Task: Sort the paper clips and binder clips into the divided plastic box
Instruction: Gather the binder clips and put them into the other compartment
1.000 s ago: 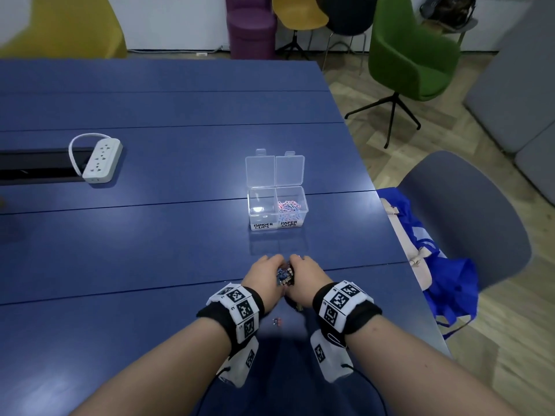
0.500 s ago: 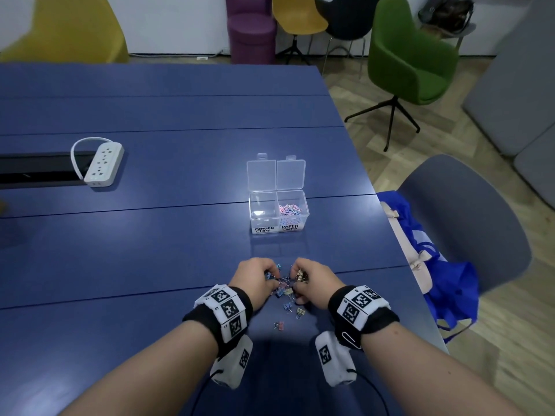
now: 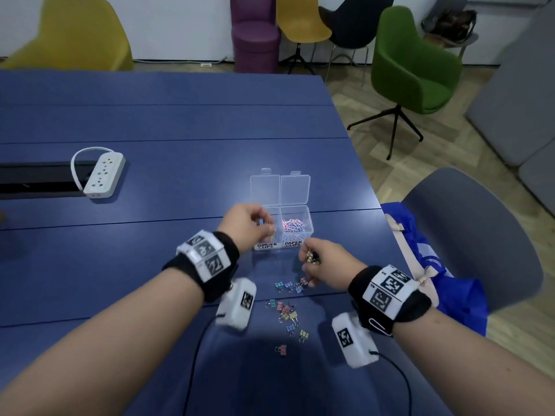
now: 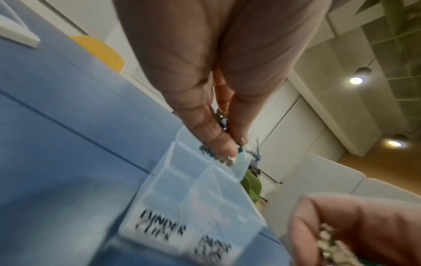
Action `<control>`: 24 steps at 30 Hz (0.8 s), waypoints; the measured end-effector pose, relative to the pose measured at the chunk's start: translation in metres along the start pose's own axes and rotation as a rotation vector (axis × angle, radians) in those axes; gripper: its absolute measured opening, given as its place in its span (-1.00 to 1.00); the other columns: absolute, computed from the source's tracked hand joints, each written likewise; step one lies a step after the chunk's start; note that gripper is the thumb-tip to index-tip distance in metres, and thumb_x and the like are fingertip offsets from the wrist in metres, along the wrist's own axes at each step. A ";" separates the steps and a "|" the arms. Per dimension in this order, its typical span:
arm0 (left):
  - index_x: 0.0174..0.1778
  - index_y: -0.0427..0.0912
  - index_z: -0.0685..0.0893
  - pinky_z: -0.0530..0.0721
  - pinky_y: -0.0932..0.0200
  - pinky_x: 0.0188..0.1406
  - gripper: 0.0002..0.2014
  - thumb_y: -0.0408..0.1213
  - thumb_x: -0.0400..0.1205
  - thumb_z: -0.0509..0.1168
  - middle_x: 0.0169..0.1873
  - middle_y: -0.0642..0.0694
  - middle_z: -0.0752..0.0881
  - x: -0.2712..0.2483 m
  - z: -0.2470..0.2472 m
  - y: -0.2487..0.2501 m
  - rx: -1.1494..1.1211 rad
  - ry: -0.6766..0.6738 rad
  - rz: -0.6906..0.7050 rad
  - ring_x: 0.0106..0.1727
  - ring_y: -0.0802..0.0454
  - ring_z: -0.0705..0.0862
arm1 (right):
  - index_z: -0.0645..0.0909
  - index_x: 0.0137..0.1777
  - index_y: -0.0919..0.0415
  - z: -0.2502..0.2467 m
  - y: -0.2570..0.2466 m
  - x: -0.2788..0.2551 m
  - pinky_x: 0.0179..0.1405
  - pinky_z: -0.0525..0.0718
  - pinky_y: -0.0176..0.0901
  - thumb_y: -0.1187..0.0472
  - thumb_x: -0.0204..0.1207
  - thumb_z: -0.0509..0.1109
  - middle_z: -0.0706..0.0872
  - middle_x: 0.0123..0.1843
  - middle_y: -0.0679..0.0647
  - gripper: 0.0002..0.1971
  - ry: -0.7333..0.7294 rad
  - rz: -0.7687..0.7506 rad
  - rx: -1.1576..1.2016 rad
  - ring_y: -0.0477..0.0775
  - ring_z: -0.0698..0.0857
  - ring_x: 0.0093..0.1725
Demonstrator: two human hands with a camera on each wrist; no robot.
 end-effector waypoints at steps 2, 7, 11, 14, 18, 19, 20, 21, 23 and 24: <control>-0.33 -0.14 0.60 0.68 0.21 -0.33 -0.79 -0.52 0.52 0.39 -0.44 -0.09 0.59 0.022 -0.008 0.008 0.056 0.085 0.008 -0.60 0.17 0.64 | 0.42 -0.21 0.06 -0.009 -0.016 0.014 -0.39 0.68 -0.17 0.45 0.49 0.25 0.63 -0.37 0.04 -0.76 0.025 -0.042 -0.014 0.01 0.69 -0.54; -0.10 -0.19 0.74 0.58 0.29 -0.17 -0.85 -0.44 0.53 0.28 -0.18 -0.15 0.76 0.042 0.008 0.008 0.437 -0.008 -0.005 -0.13 -0.09 0.72 | 0.46 -0.21 0.07 -0.025 -0.049 0.048 -0.33 0.65 -0.16 0.40 0.47 0.29 0.64 -0.29 0.06 -0.80 0.102 -0.097 -0.106 0.12 0.69 -0.40; -0.24 -0.16 0.66 0.79 -0.10 -0.06 -0.72 -0.57 0.52 0.11 -0.12 -0.28 0.75 0.041 -0.011 0.003 0.197 0.064 -0.036 -0.10 -0.24 0.80 | 0.51 -0.06 0.12 -0.021 -0.067 0.071 -0.18 0.74 -0.04 0.40 0.48 0.31 0.65 -0.15 0.10 -0.84 0.083 -0.079 -0.155 0.22 0.77 -0.18; -0.29 -0.15 0.61 0.81 -0.11 -0.21 -0.70 -0.57 0.55 0.07 -0.19 -0.26 0.74 0.032 -0.028 0.005 0.111 0.105 -0.010 -0.18 -0.18 0.80 | 0.57 0.23 0.11 -0.015 -0.075 0.087 0.03 0.64 -0.08 0.31 0.48 0.37 0.59 -0.07 0.03 -0.68 0.021 -0.076 -0.293 0.16 0.64 -0.07; -0.31 -0.05 0.61 0.66 0.20 -0.33 -0.71 -0.55 0.49 0.14 -0.26 -0.06 0.73 0.008 -0.031 0.003 0.205 0.069 0.075 -0.20 -0.12 0.75 | 0.57 0.33 0.10 -0.021 -0.070 0.092 0.09 0.74 0.07 0.45 0.52 0.23 0.61 -0.02 0.10 -0.57 0.001 -0.016 -0.118 0.15 0.64 -0.10; -0.28 -0.06 0.62 0.59 0.27 -0.31 -0.73 -0.54 0.48 0.17 -0.22 -0.06 0.74 -0.003 -0.025 0.000 0.248 0.035 0.090 -0.23 -0.04 0.71 | 0.58 0.30 0.14 -0.025 -0.068 0.088 0.09 0.75 0.12 0.49 0.52 0.19 0.61 -0.08 0.09 -0.58 0.026 -0.011 -0.034 0.17 0.65 -0.11; -0.22 -0.05 0.64 0.56 0.32 -0.27 -0.76 -0.52 0.46 0.21 -0.16 -0.07 0.75 -0.014 -0.014 -0.004 0.312 -0.024 0.104 -0.26 0.04 0.66 | 0.60 0.24 0.19 -0.029 -0.063 0.082 0.04 0.77 0.14 0.51 0.52 0.16 0.61 -0.16 0.08 -0.62 0.045 0.001 0.050 0.19 0.67 -0.15; -0.12 -0.05 0.63 0.57 0.31 -0.21 -0.77 -0.48 0.44 0.27 -0.08 -0.08 0.74 -0.027 0.001 -0.013 0.390 -0.114 0.109 -0.25 0.08 0.63 | 0.61 0.14 0.23 -0.031 -0.056 0.074 -0.06 0.79 0.11 0.52 0.53 0.15 0.61 -0.24 0.09 -0.68 0.038 0.016 0.112 0.20 0.68 -0.23; 0.22 -0.06 0.53 0.64 0.18 0.04 -0.51 -0.27 0.37 0.47 0.17 -0.07 0.58 -0.054 0.036 -0.037 0.559 -0.341 0.071 -0.04 0.05 0.62 | 0.59 0.01 0.26 -0.017 -0.038 0.050 -0.31 0.75 -0.05 0.50 0.54 0.20 0.67 -0.32 0.16 -0.79 -0.128 0.090 0.038 0.11 0.68 -0.47; 0.40 -0.07 0.38 0.64 0.08 0.17 -0.23 -0.12 0.30 0.57 0.28 -0.06 0.45 -0.066 0.051 -0.052 0.632 -0.429 0.034 0.13 0.00 0.60 | 0.60 0.02 0.28 -0.004 -0.023 0.036 -0.38 0.72 -0.12 0.48 0.52 0.24 0.72 -0.27 0.20 -0.82 -0.251 0.140 -0.107 0.06 0.68 -0.53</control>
Point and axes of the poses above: each hand's wrist, its own x-axis towards the middle knuckle, its own z-axis out of the palm, y = z × x, the point moved 9 cm from there along x, towards the middle knuckle
